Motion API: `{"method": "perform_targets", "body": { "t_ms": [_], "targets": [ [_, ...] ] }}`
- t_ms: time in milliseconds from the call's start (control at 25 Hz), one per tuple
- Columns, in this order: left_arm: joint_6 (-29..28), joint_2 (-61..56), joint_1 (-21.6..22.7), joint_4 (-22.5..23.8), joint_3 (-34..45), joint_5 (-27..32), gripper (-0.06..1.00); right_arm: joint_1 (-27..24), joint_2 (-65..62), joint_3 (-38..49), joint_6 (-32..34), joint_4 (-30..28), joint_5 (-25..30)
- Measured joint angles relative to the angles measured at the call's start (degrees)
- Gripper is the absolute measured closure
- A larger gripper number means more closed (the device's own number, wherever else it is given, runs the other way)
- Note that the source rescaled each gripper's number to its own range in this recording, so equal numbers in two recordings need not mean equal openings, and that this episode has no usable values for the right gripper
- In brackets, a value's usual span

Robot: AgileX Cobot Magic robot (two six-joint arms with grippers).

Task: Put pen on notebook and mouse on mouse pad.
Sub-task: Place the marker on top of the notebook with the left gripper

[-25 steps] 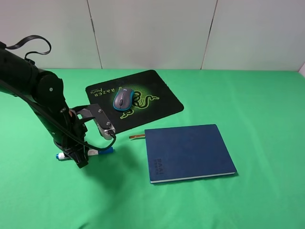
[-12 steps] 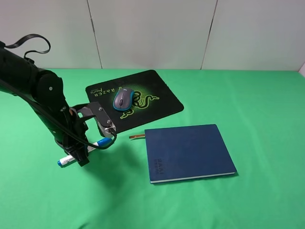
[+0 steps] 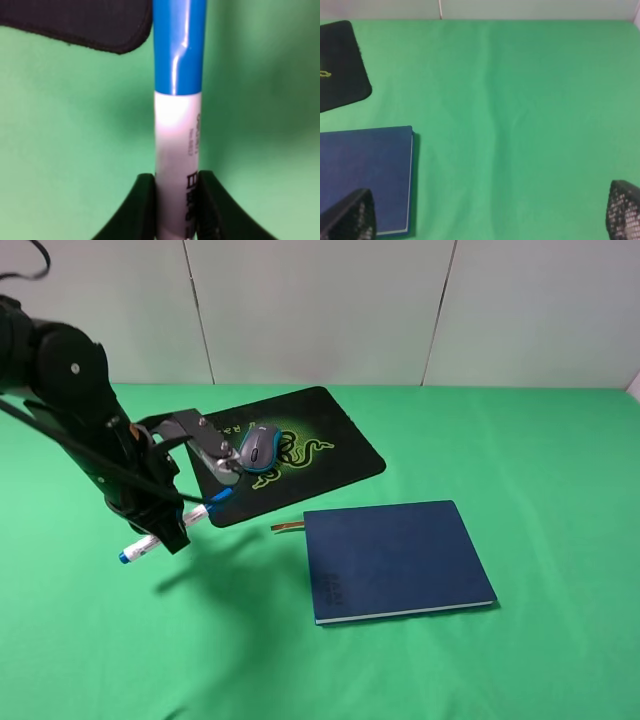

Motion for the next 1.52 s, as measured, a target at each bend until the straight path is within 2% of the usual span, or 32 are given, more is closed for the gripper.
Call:
{"method": "perform_targets", "body": {
  "t_ms": [200, 480, 720, 1120, 1320, 1520],
  "targets": [
    [-1.43, 0.0, -2.78, 0.97, -7.06, 7.91, 0.94, 0.0, 0.0, 0.0, 0.0, 0.0, 0.0],
    [-4.33, 0.81, -9.87, 4.77, -14.97, 11.12, 0.94, 0.0, 0.0, 0.0, 0.0, 0.0, 0.0],
    [-4.95, 9.91, -15.95, 5.13, -25.98, 17.81, 0.94, 0.0, 0.0, 0.0, 0.0, 0.0, 0.0],
    [-4.95, 24.0, -24.38, 5.13, -40.72, 19.8, 0.94, 0.0, 0.0, 0.0, 0.0, 0.0, 0.0],
    [-4.95, 28.39, -26.74, 5.13, -43.22, 19.75, 0.94, 0.0, 0.0, 0.0, 0.0, 0.0, 0.0],
    [-4.95, 29.97, -28.42, 5.0, -43.3, 17.26, 0.94, 0.0, 0.0, 0.0, 0.0, 0.0, 0.0]
  ]
}}
